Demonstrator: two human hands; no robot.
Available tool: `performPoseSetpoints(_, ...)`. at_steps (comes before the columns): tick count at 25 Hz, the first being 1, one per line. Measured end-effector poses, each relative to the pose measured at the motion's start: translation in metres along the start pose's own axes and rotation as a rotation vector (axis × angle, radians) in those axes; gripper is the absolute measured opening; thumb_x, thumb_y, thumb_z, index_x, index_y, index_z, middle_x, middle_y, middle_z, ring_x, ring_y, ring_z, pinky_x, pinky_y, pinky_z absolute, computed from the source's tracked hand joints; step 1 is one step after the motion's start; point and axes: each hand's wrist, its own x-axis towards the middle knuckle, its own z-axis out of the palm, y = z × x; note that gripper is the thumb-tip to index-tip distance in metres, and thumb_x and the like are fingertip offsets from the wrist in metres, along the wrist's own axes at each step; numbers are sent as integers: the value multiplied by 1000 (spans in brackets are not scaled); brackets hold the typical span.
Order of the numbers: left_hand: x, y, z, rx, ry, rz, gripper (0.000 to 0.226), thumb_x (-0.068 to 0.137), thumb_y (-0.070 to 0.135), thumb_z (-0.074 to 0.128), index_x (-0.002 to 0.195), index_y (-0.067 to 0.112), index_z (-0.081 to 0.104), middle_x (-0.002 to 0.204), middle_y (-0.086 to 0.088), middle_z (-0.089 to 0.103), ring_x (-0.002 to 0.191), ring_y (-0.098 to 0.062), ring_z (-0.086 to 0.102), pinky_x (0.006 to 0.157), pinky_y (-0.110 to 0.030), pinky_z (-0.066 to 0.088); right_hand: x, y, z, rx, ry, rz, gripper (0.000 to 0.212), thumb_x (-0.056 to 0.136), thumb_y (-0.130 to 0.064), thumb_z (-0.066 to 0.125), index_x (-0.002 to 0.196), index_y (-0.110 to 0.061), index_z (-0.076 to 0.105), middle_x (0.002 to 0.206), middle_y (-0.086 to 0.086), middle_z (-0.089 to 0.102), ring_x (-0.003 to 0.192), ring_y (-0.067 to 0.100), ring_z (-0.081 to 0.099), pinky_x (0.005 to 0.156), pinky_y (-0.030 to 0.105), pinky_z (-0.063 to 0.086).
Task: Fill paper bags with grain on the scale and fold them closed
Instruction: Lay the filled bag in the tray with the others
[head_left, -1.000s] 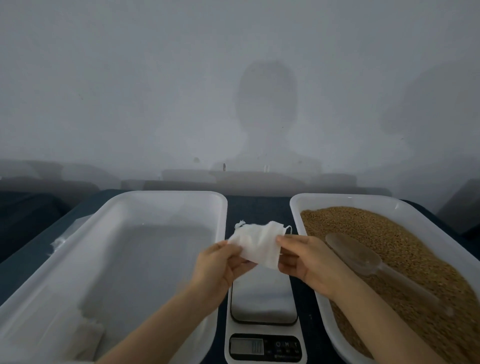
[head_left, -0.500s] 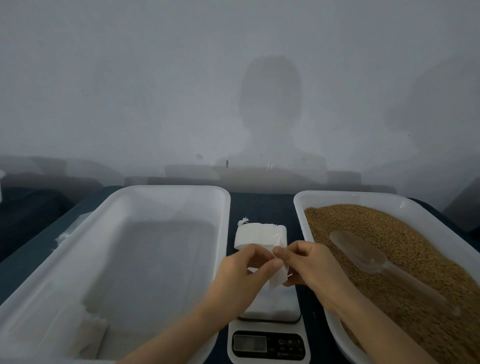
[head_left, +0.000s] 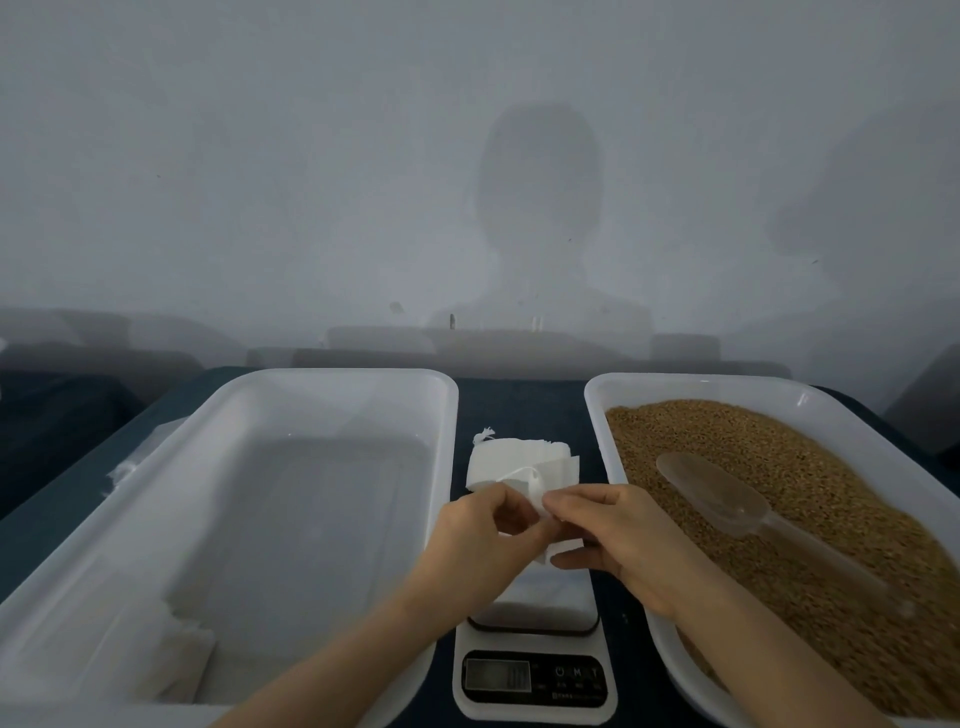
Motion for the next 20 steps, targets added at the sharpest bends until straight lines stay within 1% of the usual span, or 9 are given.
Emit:
performPoseSetpoints(3, 1, -3, -1, 4, -29, -8, 7, 87, 34, 65, 81, 31, 67, 79, 17, 70, 79, 5, 65, 73, -11, 50, 1, 2, 0, -68, 47, -17, 14, 85, -21, 68, 92, -11, 74, 81, 4, 73, 76, 16, 70, 63, 25, 54)
performPoseSetpoints(5, 2, -4, -2, 7, -40, -11, 6, 88, 32, 64, 83, 32, 68, 81, 18, 70, 82, 5, 64, 77, -13, 50, 1, 3, 2, -114, 82, -58, 12, 86, -21, 66, 90, -12, 73, 78, 1, 73, 72, 13, 70, 60, 23, 54)
performPoseSetpoints(7, 3, -3, -3, -25, -52, -12, 7, 89, 31, 64, 82, 32, 67, 84, 17, 69, 85, 3, 64, 81, -19, 53, 1, 3, 3, -140, 107, -91, 12, 88, -20, 64, 90, -12, 73, 75, -1, 72, 70, 11, 69, 59, 21, 53)
performPoseSetpoints(11, 5, -1, -6, -153, -66, -77, 11, 89, 24, 64, 79, 24, 68, 81, 11, 69, 80, -5, 65, 76, -29, 58, 2, 4, 2, -129, 146, -99, 13, 89, -20, 63, 90, -11, 73, 69, -1, 69, 66, 9, 66, 59, 21, 53)
performPoseSetpoints(13, 5, 0, -6, -151, -46, -102, 11, 90, 26, 63, 80, 23, 68, 79, 9, 69, 77, -8, 66, 74, -29, 58, 1, 4, 2, -139, 133, -92, 13, 88, -20, 64, 90, -11, 73, 69, -1, 70, 66, 9, 66, 60, 21, 53)
performPoseSetpoints(16, 5, 3, -5, -149, -18, -114, 12, 89, 28, 65, 78, 28, 69, 78, 10, 70, 75, -9, 67, 72, -26, 58, 0, 2, 1, -81, 96, -49, 11, 83, -19, 68, 89, -11, 74, 73, 0, 72, 69, 11, 68, 63, 22, 53)
performPoseSetpoints(18, 5, 4, -5, -133, -30, -107, 15, 88, 28, 66, 75, 33, 69, 77, 13, 71, 74, -8, 67, 72, -25, 58, 0, 0, -1, -15, 80, -11, 13, 80, -19, 71, 88, -10, 75, 77, 4, 73, 71, 14, 69, 63, 22, 52)
performPoseSetpoints(20, 4, 4, -6, -93, -51, -96, 15, 88, 29, 66, 74, 35, 70, 77, 12, 71, 74, -8, 67, 74, -25, 57, 1, 1, -1, -10, 81, -4, 13, 79, -20, 72, 87, -10, 75, 79, 6, 74, 72, 16, 70, 63, 22, 52)
